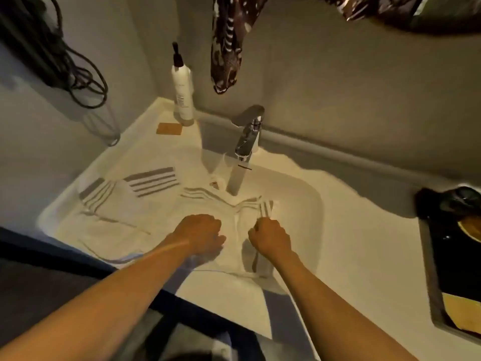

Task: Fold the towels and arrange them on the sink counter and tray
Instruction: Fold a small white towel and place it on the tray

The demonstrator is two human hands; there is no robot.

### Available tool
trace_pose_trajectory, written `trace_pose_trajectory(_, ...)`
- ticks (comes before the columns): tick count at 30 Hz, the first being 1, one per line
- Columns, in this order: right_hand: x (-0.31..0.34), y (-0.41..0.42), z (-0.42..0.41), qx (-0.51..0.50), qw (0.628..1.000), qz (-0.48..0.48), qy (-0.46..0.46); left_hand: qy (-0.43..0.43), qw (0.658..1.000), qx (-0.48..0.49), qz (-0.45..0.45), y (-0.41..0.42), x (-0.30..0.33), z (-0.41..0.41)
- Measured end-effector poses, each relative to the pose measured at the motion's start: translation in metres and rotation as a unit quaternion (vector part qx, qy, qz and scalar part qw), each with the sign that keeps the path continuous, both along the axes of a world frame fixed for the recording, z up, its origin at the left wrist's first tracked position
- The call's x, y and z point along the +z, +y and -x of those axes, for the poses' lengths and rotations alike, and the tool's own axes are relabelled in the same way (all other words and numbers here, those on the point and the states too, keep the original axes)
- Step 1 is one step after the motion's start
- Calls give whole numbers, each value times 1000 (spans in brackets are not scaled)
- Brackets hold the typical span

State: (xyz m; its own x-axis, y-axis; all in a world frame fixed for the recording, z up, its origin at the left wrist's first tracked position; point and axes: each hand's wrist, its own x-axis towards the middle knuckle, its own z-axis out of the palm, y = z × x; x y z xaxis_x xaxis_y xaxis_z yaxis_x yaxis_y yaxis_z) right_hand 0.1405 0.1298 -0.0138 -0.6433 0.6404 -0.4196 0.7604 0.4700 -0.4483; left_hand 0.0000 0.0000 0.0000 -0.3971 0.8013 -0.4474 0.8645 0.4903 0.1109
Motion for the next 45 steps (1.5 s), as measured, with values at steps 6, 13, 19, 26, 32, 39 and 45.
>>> trace_pose_trajectory(6,-70,-25,31,-157,987,36,-18,-22,994,-63,86,-8,-69,-9)
trace_pose_trajectory(13,-70,-19,32,-252,962,106,1,-59,997,-40,20,-3,-69,-2)
trace_pose_trajectory(19,17,21,42,-308,890,299,154,-147,985,55,-70,-6,0,16)
trace_pose_trajectory(26,153,46,22,-341,767,439,319,-229,911,53,-338,19,120,-68)
trace_pose_trajectory(32,247,88,-82,-345,761,376,401,-142,843,46,-517,84,179,-151)
trace_pose_trajectory(39,296,133,-224,-421,626,359,550,-152,788,10,-597,146,257,-218)
trace_pose_trajectory(45,228,128,-296,-495,506,421,567,-291,800,20,-524,168,233,-263)
